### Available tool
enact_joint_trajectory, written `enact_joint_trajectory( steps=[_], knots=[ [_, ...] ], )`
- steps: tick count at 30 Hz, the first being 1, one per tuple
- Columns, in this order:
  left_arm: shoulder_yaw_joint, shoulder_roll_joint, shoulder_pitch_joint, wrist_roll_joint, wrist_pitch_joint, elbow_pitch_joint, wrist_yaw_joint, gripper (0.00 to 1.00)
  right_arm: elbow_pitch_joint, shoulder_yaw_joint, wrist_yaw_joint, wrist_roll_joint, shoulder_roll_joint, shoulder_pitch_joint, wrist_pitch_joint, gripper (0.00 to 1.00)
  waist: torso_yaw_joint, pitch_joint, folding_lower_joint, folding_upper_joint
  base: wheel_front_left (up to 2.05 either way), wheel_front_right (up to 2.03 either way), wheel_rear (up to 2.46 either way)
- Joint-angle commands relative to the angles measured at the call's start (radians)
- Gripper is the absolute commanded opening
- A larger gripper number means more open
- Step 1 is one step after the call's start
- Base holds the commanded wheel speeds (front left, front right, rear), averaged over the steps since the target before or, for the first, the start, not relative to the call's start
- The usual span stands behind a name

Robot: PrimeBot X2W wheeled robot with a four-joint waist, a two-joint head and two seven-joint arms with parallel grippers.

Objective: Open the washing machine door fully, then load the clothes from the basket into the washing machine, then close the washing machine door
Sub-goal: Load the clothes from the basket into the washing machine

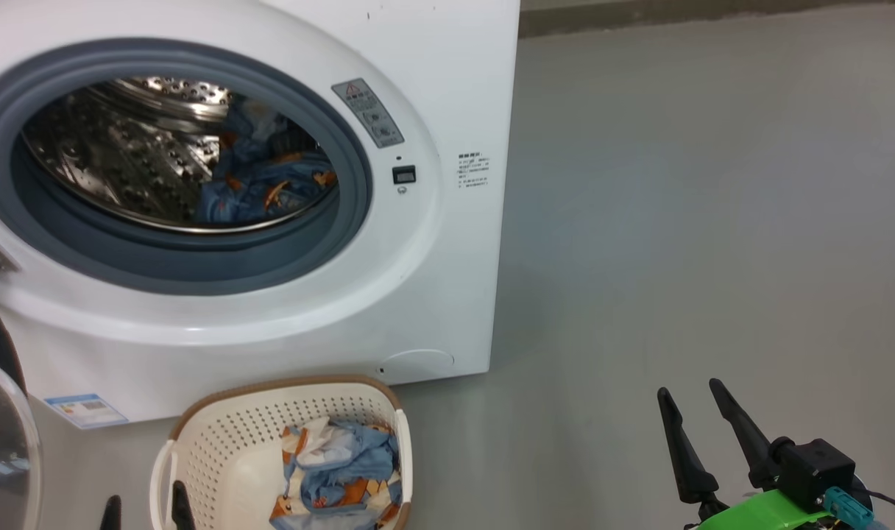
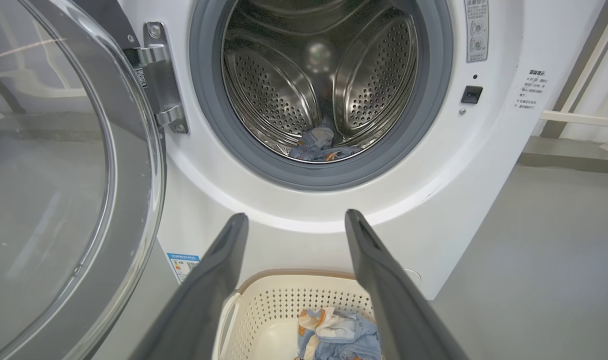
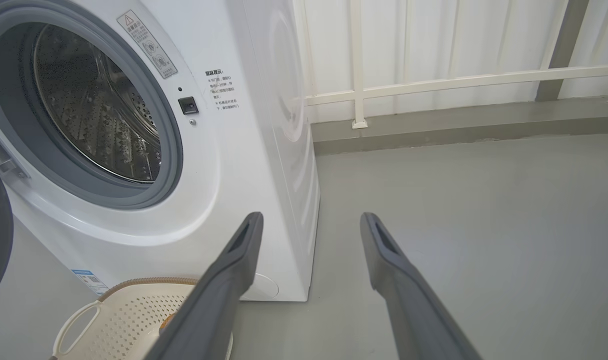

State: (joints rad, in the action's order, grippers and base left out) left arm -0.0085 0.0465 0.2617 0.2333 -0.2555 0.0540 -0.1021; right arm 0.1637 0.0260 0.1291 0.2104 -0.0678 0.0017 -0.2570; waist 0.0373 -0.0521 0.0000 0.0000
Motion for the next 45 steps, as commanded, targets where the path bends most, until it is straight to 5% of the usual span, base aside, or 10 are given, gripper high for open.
enact_joint_trajectory(
  steps=[1,19,30,45],
  knots=[
    [0.025,0.004,-0.038,0.007,-0.006,0.013,-0.001,1.0,-0.024,0.026,0.002,-0.007,-0.005,-0.019,-0.005,1.0,-0.001,-0.024,0.0,0.0,0.0,0.0,0.0],
    [-0.034,0.004,-0.318,0.085,-0.006,-0.268,0.104,1.0,-0.072,0.019,0.002,-0.001,-0.018,-0.112,-0.005,1.0,0.037,-0.324,0.0,0.0,0.0,0.0,0.0],
    [0.014,0.009,-0.579,0.023,-0.006,-0.518,0.187,1.0,-0.093,0.037,0.002,0.009,-0.018,-0.19,-0.005,1.0,0.081,-0.525,0.0,0.0,0.0,0.0,0.0],
    [-0.075,0.104,-0.792,-0.071,-0.006,-0.778,0.228,1.0,-0.112,0.041,0.002,0.023,-0.005,-0.229,-0.005,1.0,0.123,-0.686,0.0,0.0,0.0,0.0,0.0]
  ],
)
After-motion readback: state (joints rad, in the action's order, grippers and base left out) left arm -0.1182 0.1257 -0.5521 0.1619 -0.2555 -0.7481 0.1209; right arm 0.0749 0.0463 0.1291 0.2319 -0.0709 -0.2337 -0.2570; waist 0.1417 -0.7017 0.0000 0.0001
